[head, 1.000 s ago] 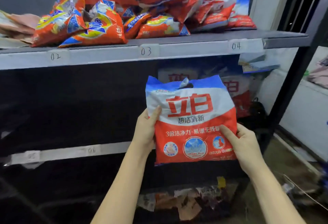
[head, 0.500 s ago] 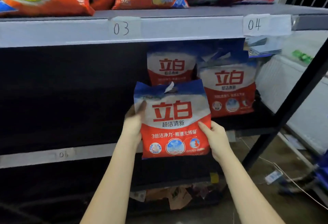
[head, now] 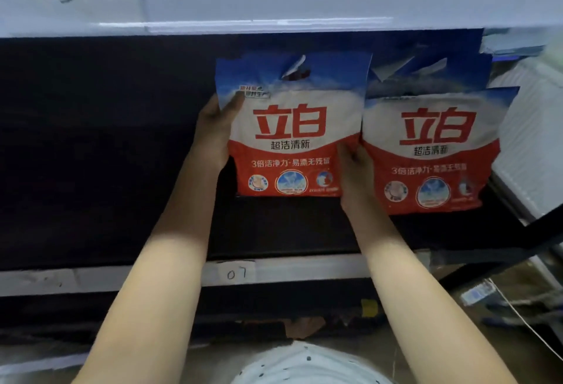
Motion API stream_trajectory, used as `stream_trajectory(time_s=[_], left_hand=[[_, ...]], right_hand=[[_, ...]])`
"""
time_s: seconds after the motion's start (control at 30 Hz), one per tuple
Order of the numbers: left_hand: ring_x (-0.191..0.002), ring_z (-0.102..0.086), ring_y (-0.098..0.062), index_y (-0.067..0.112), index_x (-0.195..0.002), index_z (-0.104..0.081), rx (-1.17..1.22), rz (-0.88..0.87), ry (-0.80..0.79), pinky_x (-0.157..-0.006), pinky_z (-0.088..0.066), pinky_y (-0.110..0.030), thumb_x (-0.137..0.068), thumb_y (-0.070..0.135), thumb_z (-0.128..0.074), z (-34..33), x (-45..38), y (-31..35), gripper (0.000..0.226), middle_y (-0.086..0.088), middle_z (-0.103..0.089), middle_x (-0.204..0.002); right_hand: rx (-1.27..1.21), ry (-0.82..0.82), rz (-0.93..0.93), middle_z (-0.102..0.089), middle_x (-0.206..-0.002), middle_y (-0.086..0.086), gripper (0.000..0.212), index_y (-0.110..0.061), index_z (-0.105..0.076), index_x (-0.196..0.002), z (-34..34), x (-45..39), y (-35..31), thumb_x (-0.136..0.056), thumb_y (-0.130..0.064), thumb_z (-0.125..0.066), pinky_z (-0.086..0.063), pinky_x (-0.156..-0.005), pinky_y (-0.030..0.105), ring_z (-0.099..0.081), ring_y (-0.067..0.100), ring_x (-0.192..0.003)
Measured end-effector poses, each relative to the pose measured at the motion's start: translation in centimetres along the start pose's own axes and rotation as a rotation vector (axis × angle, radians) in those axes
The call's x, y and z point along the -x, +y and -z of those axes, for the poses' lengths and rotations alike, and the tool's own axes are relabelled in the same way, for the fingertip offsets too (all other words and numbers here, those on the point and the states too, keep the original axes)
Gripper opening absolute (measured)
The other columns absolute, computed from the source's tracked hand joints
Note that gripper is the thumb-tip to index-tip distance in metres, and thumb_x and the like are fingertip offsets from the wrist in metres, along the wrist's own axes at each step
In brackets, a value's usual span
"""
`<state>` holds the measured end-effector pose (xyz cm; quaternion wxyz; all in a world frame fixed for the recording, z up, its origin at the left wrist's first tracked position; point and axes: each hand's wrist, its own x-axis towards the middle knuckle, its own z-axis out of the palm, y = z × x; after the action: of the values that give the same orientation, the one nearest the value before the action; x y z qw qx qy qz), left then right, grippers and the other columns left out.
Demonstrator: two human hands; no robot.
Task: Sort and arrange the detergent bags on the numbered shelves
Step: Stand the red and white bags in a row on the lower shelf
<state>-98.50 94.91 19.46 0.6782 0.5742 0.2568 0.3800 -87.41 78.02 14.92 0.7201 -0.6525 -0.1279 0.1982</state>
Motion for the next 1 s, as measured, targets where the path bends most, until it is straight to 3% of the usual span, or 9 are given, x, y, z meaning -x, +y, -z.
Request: stream_trajectory(time_s=[0.13,0.3,0.37,0.47,0.57,0.67,0.77,0.9,1.0], left_hand=[[-0.083,-0.070,-0.014,0.021,-0.096,-0.063,0.013,-0.005,0.011,-0.073,-0.054,-0.032,-0.091,0.013,-0.061,-0.5,-3.0,-0.1,0.009,0.005,-0.073,-0.085],[-0.085,-0.070,-0.014,0.022,-0.098,-0.062,-0.038,0.016,-0.034,-0.069,-0.055,-0.029,-0.092,0.021,-0.060,-1.7,-5.3,0.2,0.007,0.002,-0.072,-0.092],[-0.092,-0.070,-0.017,0.023,-0.100,-0.062,-0.075,0.023,-0.050,-0.076,-0.056,-0.033,-0.093,0.026,-0.058,-1.9,-5.8,-0.3,0.009,0.000,-0.072,-0.098],[-0.098,-0.068,-0.016,0.023,-0.109,-0.061,-0.121,0.060,-0.035,-0.083,-0.054,-0.036,-0.093,0.029,-0.057,-1.5,-5.6,-1.8,0.017,0.000,-0.070,-0.106],[-0.102,-0.065,-0.013,0.026,-0.120,-0.054,-0.164,0.108,-0.033,-0.079,-0.053,-0.029,-0.093,0.034,-0.056,-1.1,-3.8,-3.7,0.029,0.005,-0.066,-0.113],[-0.108,-0.059,-0.010,0.027,-0.137,-0.040,-0.262,0.196,0.007,-0.080,-0.048,-0.024,-0.092,0.040,-0.055,-1.0,-1.4,-5.3,0.049,0.005,-0.057,-0.128],[-0.120,-0.049,-0.008,0.024,-0.145,-0.031,-0.408,0.178,0.034,-0.089,-0.041,-0.022,-0.093,0.037,-0.055,-0.5,0.9,-6.7,0.059,0.004,-0.047,-0.141],[-0.126,-0.047,-0.015,0.017,-0.143,-0.036,-0.700,0.084,0.030,-0.096,-0.036,-0.020,-0.098,0.023,-0.049,0.3,4.1,-8.4,0.048,-0.004,-0.046,-0.141],[-0.126,-0.047,-0.021,0.011,-0.138,-0.044,-0.987,-0.048,-0.064,-0.098,-0.032,-0.020,-0.097,0.015,-0.047,0.8,7.0,-9.2,0.041,-0.008,-0.050,-0.138]], right_hand=[[0.012,0.143,-0.011,-0.061,-0.086,-0.006,0.014,-0.017,-0.055,-0.094,-1.9,-3.2,0.2,-0.099,-0.025,-0.045,-0.052,-0.072,0.027,-0.061,0.006,-0.076],[0.013,0.247,-0.031,-0.058,-0.124,0.014,0.033,-0.008,-0.049,-0.128,-3.6,-5.9,-0.7,-0.101,-0.023,-0.039,-0.047,-0.095,0.040,-0.058,0.027,-0.109],[0.036,0.242,-0.025,-0.053,-0.131,0.016,0.038,-0.007,-0.043,-0.135,-3.7,-6.1,-0.6,-0.101,-0.023,-0.039,-0.045,-0.098,0.038,-0.054,0.029,-0.117],[0.243,0.267,0.099,-0.058,-0.122,0.010,0.035,-0.005,-0.043,-0.132,-3.4,-5.2,0.4,-0.100,-0.019,-0.042,-0.041,-0.085,0.021,-0.057,0.020,-0.111],[0.298,0.248,0.116,-0.052,-0.130,0.004,0.046,-0.007,-0.035,-0.139,-3.0,-3.2,2.4,-0.097,-0.019,-0.050,-0.033,-0.088,0.012,-0.051,0.013,-0.117],[0.347,0.236,0.210,-0.045,-0.141,0.009,0.052,-0.006,-0.032,-0.142,-2.4,-2.0,4.5,-0.095,-0.016,-0.053,-0.030,-0.103,0.016,-0.042,0.018,-0.131],[0.441,0.177,0.265,-0.046,-0.139,0.010,0.052,-0.005,-0.034,-0.139,-1.5,-1.2,5.2,-0.091,-0.008,-0.055,-0.027,-0.105,0.015,-0.042,0.018,-0.131],[0.570,0.061,0.264,-0.047,-0.137,0.008,0.048,-0.007,-0.038,-0.138,0.1,0.2,5.8,-0.093,-0.014,-0.053,-0.024,-0.100,0.011,-0.042,0.017,-0.129],[0.693,-0.078,0.275,-0.047,-0.138,0.009,0.046,-0.008,-0.040,-0.139,0.8,2.1,6.3,-0.095,-0.018,-0.050,-0.029,-0.105,0.021,-0.041,0.020,-0.130]])
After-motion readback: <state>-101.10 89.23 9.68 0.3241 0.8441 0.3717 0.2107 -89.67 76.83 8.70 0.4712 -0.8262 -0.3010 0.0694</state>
